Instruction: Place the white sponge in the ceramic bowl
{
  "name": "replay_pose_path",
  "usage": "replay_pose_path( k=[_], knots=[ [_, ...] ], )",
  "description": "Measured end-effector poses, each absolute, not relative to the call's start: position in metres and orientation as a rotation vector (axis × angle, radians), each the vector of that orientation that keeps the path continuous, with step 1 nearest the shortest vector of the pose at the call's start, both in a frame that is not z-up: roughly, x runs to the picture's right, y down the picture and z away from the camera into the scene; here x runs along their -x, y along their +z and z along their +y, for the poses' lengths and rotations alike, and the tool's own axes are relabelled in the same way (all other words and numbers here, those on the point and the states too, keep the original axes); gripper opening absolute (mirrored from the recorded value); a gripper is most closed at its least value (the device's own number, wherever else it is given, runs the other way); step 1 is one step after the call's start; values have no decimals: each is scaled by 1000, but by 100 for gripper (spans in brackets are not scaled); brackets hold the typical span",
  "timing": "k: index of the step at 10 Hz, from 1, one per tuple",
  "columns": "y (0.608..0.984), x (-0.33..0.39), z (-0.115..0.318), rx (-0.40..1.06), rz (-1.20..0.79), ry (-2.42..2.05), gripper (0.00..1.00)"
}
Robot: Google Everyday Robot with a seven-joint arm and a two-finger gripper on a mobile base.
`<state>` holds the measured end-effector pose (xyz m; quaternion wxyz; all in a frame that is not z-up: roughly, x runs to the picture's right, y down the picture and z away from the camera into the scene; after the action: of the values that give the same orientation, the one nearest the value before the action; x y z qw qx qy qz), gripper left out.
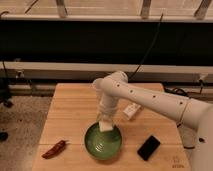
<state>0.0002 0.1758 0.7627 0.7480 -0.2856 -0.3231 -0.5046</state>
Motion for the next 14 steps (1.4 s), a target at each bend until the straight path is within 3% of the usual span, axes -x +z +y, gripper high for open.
replay_pose_path(
  k=[7,8,11,14],
  knots=[
    [763,-3,178,633,-711,-1102,23],
    [764,-3,179,635,-711,-1102,26],
    [764,-5,180,638,-711,-1101,45],
    [764,-6,181,640,-712,-1100,45]
  ],
)
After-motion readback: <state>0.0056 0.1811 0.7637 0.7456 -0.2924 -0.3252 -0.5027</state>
